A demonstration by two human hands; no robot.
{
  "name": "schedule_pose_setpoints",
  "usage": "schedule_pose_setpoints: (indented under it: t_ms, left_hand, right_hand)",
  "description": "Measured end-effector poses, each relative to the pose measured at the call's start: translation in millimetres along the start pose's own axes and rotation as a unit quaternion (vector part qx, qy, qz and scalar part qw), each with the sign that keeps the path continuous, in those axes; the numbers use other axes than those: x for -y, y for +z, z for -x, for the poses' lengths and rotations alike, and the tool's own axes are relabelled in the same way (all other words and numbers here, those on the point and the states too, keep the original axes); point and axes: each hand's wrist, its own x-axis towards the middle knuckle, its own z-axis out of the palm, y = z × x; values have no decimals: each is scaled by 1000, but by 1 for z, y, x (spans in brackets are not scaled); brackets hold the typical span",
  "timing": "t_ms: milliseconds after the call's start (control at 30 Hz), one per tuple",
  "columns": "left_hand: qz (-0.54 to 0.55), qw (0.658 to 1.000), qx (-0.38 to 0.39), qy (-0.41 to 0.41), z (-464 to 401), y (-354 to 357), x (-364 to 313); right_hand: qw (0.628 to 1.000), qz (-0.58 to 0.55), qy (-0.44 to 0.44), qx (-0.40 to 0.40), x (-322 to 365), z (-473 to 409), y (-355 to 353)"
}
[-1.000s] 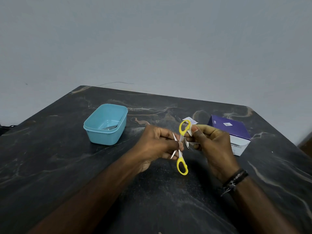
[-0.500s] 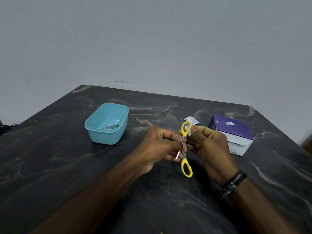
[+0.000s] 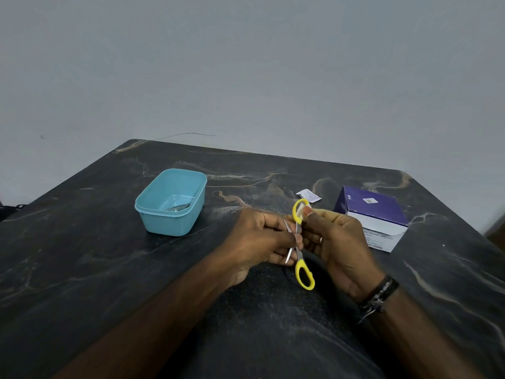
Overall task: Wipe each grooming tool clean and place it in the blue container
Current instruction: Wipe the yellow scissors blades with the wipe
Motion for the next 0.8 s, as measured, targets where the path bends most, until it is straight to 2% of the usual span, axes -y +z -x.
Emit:
schedule_pose_setpoints:
  t_ms: [133,367,667,800]
  left_hand:
    - [-2,1000,13,-2,0,1,1]
    - [16,1000,-16,3,-1,-2,0]
    - [-1,1000,16,-9,0,-1,0]
    - [-4,1000,17,-9,1,-1,-1]
  right_hand:
    - [1000,-16,6,-3,3,-1,-4]
    - [999,12,19,24,-3,1,2]
    - [1000,-12,12,-19,2,1,-2]
    - [1000,-13,12,-11,2,1,-2]
